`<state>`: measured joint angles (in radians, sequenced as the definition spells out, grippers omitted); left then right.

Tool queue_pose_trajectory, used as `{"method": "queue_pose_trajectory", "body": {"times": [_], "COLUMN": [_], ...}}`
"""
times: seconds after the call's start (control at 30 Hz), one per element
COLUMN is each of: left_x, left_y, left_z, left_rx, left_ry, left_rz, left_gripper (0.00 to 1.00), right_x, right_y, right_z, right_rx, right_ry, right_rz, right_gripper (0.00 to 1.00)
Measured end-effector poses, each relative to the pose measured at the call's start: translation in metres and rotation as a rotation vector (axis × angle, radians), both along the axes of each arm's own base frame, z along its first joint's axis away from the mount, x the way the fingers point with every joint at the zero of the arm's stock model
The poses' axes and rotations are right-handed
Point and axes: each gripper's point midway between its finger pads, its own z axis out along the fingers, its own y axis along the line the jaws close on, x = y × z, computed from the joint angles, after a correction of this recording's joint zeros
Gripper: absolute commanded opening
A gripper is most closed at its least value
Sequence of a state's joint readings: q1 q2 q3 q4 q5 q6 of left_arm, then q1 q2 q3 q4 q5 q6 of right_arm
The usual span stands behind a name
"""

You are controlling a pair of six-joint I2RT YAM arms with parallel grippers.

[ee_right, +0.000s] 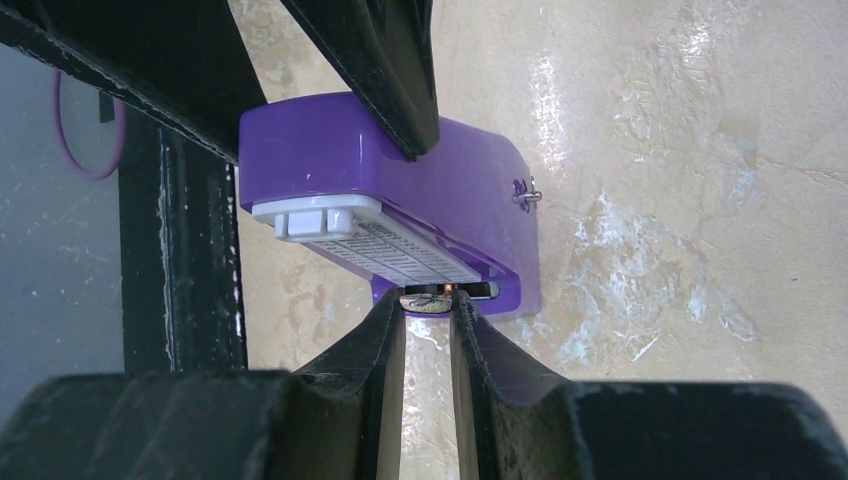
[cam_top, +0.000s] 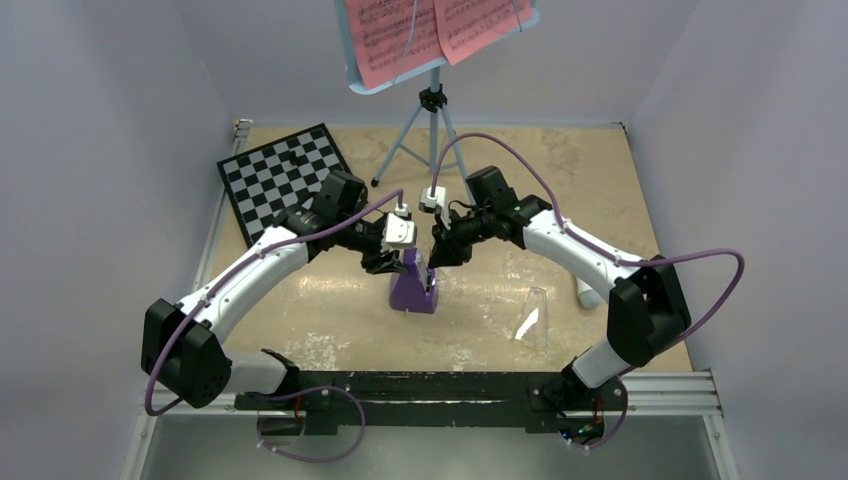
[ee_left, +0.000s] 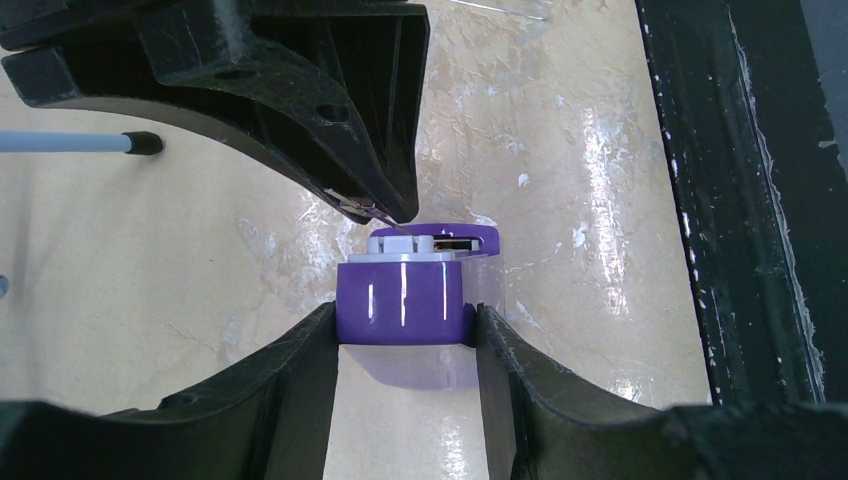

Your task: Pack up the instrument practice props

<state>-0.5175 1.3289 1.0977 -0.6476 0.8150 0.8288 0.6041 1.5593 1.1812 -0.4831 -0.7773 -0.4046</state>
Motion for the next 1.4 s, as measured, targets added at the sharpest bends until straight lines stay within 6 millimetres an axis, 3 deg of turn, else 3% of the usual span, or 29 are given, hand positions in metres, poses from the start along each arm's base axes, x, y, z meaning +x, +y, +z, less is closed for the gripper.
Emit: {"method": "queue_pose_trajectory", "body": {"times": [0.37, 0.47, 1.4], "left_x": [0.0, 0.0, 0.012], "left_y": [0.0, 0.0, 0.002], "left_z": [0.0, 0.0, 0.0], "left_rx": [0.001, 0.002, -0.003], "left_ry": [0.0, -0.001, 0.008], "left_rz": [0.001, 0.002, 0.111], "left_gripper": [0.0, 0.0, 0.0], "right_x": [0.004, 0.003, 0.001], "right_y": [0.014, 0.014, 0.017], "right_z": [0.0, 0.0, 0.004], "right_rx": [-0.001, -0.002, -0.044], "right_ry": [0.025, 0.03, 0.031], "right_rz": [0.029, 0.03, 0.044], "right_gripper": [0.07, 0.0, 0.0]}}
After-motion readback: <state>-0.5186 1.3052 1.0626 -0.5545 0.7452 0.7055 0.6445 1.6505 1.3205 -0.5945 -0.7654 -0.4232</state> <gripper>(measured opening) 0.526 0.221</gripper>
